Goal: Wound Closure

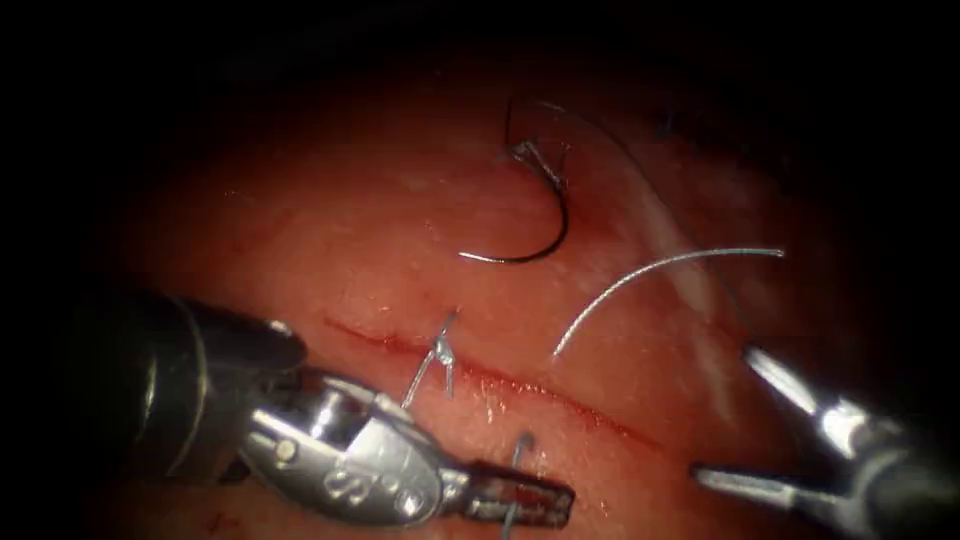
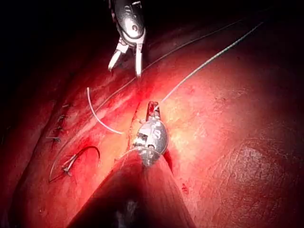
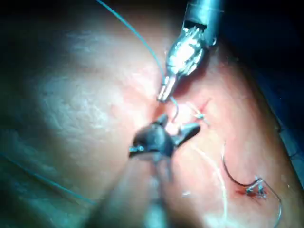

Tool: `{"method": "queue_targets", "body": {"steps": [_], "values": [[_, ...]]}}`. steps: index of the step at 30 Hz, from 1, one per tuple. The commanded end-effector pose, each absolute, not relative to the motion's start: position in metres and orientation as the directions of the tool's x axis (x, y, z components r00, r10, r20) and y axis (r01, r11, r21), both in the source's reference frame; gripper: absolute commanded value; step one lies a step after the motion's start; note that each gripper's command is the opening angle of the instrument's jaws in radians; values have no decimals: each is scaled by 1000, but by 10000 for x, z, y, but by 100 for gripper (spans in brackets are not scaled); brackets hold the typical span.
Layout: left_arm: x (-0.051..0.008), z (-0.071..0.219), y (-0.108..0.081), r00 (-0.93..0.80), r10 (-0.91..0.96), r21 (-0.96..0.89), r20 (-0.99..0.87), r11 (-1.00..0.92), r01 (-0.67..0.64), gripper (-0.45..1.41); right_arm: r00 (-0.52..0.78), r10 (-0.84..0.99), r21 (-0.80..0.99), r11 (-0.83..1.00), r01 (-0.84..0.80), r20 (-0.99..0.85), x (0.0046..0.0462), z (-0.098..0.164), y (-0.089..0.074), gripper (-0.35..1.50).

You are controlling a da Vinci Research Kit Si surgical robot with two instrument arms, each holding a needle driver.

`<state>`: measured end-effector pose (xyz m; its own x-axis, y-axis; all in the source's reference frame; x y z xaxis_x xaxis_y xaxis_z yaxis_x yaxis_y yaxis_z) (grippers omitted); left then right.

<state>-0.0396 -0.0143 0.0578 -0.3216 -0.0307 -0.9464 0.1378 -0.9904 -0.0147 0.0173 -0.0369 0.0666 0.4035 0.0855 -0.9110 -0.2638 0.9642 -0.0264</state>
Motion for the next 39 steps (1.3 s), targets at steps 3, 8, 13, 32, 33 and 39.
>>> {"method": "queue_targets", "body": {"steps": [3,8,13,32,33,39], "values": [[-400,594,-129,-317,-32,-13,-948,-990,139,-45,424,-18,-87,986,-144,-905,209,700,-364,123],[-392,599,-123,-310,-35,-12,-950,-989,147,-45,372,-78,-113,991,-75,-925,233,724,-359,118],[-386,598,-125,-300,-47,-1,-953,-987,160,-45,341,-108,-122,992,-18,-934,247,736,-356,108],[-390,593,-131,-301,-84,19,-950,-977,214,-45,302,-132,-95,986,135,-944,274,736,-364,-35],[-390,593,-131,-301,-84,19,-950,-977,214,-45,301,-133,-95,986,135,-944,273,736,-363,-35],[-393,592,-124,-321,-54,-10,-945,-981,194,39,353,-69,-18,989,147,-933,268,740,-363,-35]]}}
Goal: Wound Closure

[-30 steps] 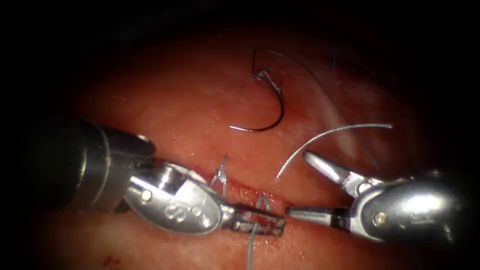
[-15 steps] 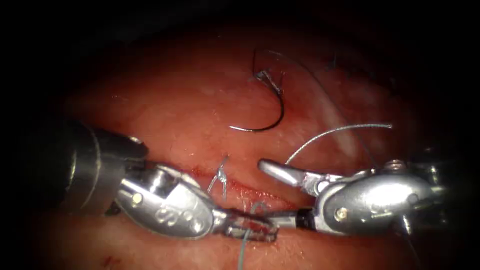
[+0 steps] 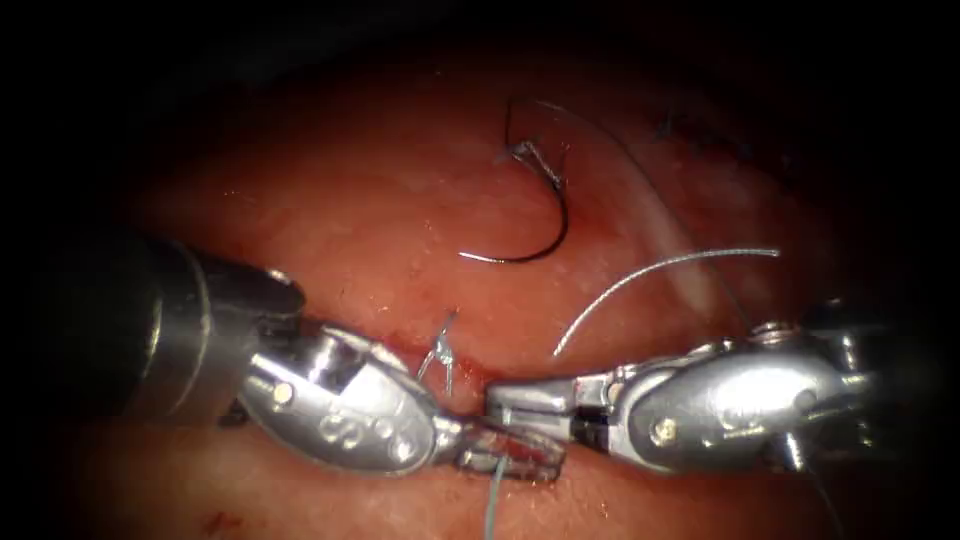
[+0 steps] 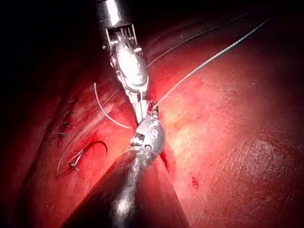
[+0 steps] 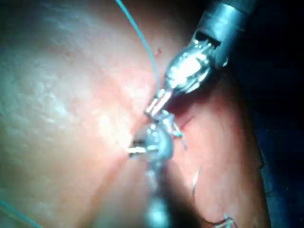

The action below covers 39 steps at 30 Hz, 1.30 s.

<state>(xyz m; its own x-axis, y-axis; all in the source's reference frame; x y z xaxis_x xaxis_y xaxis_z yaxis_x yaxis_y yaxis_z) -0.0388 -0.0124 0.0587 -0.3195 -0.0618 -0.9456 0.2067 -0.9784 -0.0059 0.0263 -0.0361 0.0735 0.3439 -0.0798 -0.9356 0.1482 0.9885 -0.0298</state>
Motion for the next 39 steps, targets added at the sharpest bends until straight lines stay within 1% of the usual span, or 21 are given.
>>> {"method": "queue_targets", "body": {"steps": [1,2,3,4,5,8,10,15,22,24,33,37,38,39], "values": [[-393,591,-122,-331,-37,-24,-943,-984,178,64,377,-43,9,991,134,-925,268,743,-361,-35],[-392,590,-120,-347,-7,-51,-938,-986,158,103,391,-15,34,992,119,-920,267,746,-360,-35],[-391,588,-118,-353,0,-56,-935,-987,149,109,402,13,60,993,105,-915,267,749,-359,-35],[-388,585,-114,-360,15,-64,-933,-990,123,118,426,85,123,990,63,-901,264,758,-356,-35],[-386,582,-113,-359,19,-63,-933,-992,111,121,435,113,145,988,43,-894,264,762,-355,-35],[-380,574,-117,-353,24,-64,-935,-993,102,121,455,192,216,976,2,-869,262,776,-354,-35],[-377,564,-127,-354,26,-65,-935,-993,98,121,466,311,321,945,-59,-829,261,793,-357,-35],[-382,554,-144,-362,26,-63,-932,-994,90,113,462,443,436,891,-129,-768,262,810,-364,-35],[-385,542,-154,-352,-14,-14,-936,-997,77,111,462,581,564,803,-190,-671,260,826,-363,-35],[-384,539,-154,-355,-24,0,-935,-998,69,111,464,592,576,794,-195,-659,260,828,-363,-35],[-385,523,-147,-339,-67,55,-939,-997,45,94,471,613,599,775,-202,-635,262,838,-372,-35],[-387,520,-151,-337,-101,90,-936,-995,48,78,473,616,601,772,-206,-630,262,840,-371,-35],[-386,518,-153,-329,-135,125,-935,-991,52,66,473,616,601,772,-206,-630,262,840,-371,-35],[-386,517,-153,-323,-145,136,-935,-989,52,61,473,617,601,772,-206,-630,262,840,-371,-35]]}}
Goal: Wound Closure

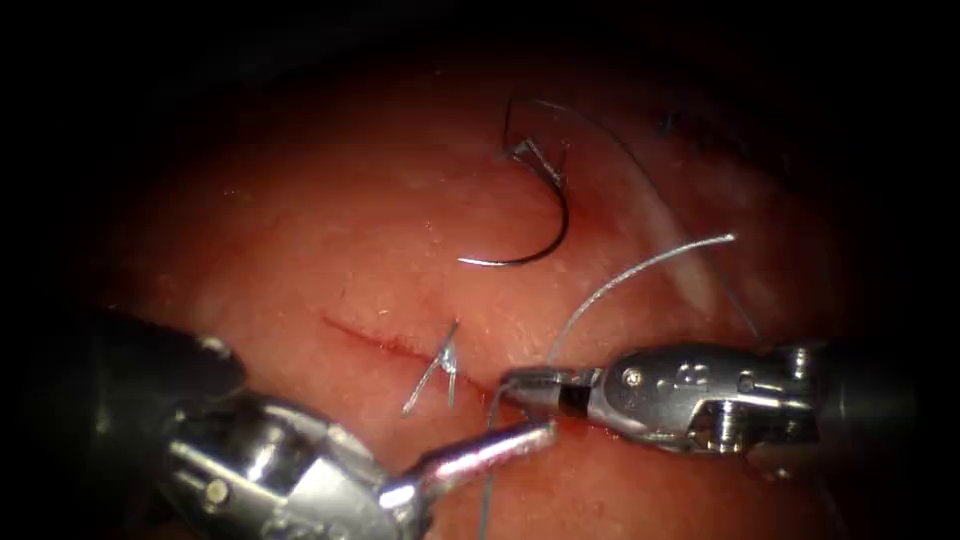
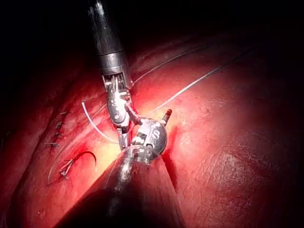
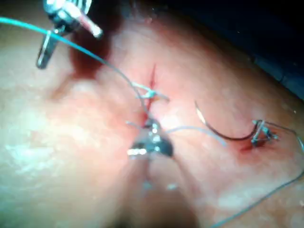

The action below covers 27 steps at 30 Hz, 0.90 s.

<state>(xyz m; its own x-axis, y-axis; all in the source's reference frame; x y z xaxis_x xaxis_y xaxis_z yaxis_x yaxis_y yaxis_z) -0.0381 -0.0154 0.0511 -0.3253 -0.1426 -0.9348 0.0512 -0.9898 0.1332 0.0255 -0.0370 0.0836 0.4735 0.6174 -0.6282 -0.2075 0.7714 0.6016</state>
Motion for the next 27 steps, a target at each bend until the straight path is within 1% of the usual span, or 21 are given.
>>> {"method": "queue_targets", "body": {"steps": [1,2,4,6,7,10,11,13,19,20,21,22,24,25,27], "values": [[-384,516,-154,-319,-157,147,-935,-988,55,49,473,617,601,772,-206,-630,262,840,-371,-35],[-383,516,-154,-318,-163,153,-934,-987,57,42,473,616,601,772,-206,-630,262,840,-371,-35],[-380,516,-155,-314,-174,164,-933,-985,59,20,472,616,603,772,-203,-630,261,840,-372,-35],[-375,514,-157,-298,-177,174,-938,-984,38,-40,472,616,603,772,-203,-630,261,840,-372,-35],[-371,513,-155,-285,-171,178,-943,-984,-1,-45,472,616,603,772,-203,-630,261,840,-371,-35],[-360,509,-147,-269,-159,183,-950,-981,-68,-45,473,616,603,772,-202,-630,261,839,-372,-35],[-352,508,-139,-265,-129,160,-956,-982,-100,-45,475,616,603,772,-202,-628,259,837,-372,-35],[-340,508,-125,-270,-100,139,-958,-982,-127,-45,461,621,606,769,-202,-635,252,829,-371,-35],[-335,521,-115,-284,-95,139,-954,-980,-141,-45,428,629,608,767,-205,-649,243,809,-370,-35],[-334,526,-112,-283,-96,140,-954,-980,-140,-45,410,614,589,782,-203,-674,241,799,-369,-1],[-334,530,-110,-282,-96,140,-955,-980,-140,-45,399,609,581,788,-204,-686,240,794,-369,22],[-334,536,-104,-283,-96,140,-954,-980,-141,-45,378,585,554,808,-199,-718,236,782,-369,73],[-333,544,-97,-280,-96,139,-955,-980,-140,-45,386,543,502,839,-208,-746,233,771,-369,110],[-333,546,-94,-278,-96,139,-956,-980,-140,-45,389,538,490,843,-223,-748,231,764,-368,123],[-334,552,-89,-274,-96,138,-957,-981,-138,-45,395,534,479,845,-238,-747,228,754,-367,133]]}}
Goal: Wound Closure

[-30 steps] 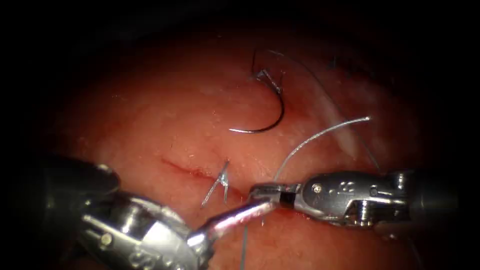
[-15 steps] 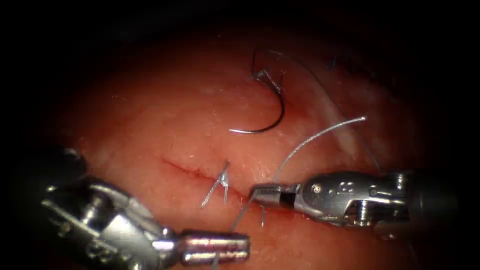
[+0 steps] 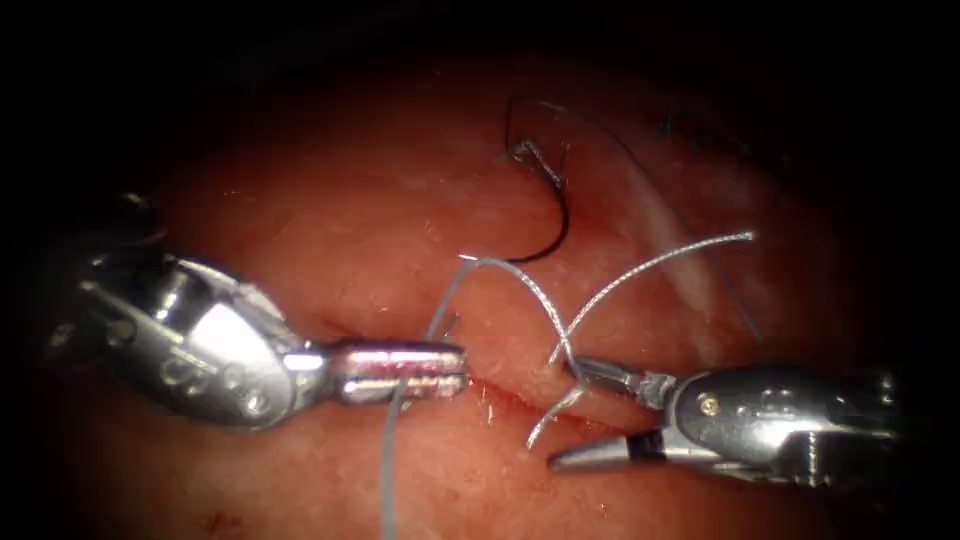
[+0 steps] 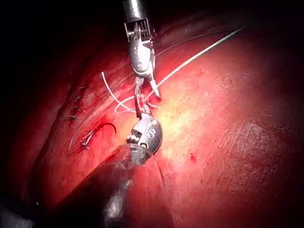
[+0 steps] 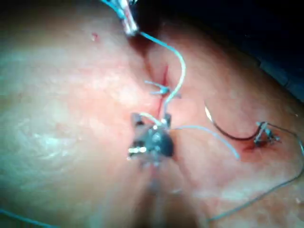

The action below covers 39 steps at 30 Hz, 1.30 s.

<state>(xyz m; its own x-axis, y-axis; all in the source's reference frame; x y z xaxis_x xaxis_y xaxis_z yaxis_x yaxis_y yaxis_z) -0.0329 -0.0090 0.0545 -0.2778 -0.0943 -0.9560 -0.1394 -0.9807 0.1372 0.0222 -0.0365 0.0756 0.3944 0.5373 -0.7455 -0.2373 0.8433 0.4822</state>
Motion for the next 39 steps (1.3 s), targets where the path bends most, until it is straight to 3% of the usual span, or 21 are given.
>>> {"method": "queue_targets", "body": {"steps": [1,7,17,20,23,24,39], "values": [[-334,556,-85,-273,-96,138,-957,-981,-138,-45,397,533,474,846,-243,-748,225,743,-366,138],[-333,562,-78,-264,-97,136,-960,-982,-133,-45,384,530,433,845,-312,-756,215,711,-355,148],[-328,552,-87,-240,-100,130,-966,-985,-115,-45,334,481,369,863,-346,-811,178,679,-341,143],[-329,543,-91,-233,-98,126,-967,-986,-110,-45,331,466,351,868,-352,-820,172,687,-334,118],[-332,535,-94,-225,-90,116,-970,-987,-107,-45,339,447,328,876,-354,-828,172,698,-325,64],[-334,532,-95,-222,-95,120,-970,-987,-105,-45,333,414,307,893,-330,-847,174,707,-318,-35],[-329,547,-83,-216,-99,123,-971,-987,-100,-45,280,343,280,929,-243,-896,234,787,-295,-35]]}}
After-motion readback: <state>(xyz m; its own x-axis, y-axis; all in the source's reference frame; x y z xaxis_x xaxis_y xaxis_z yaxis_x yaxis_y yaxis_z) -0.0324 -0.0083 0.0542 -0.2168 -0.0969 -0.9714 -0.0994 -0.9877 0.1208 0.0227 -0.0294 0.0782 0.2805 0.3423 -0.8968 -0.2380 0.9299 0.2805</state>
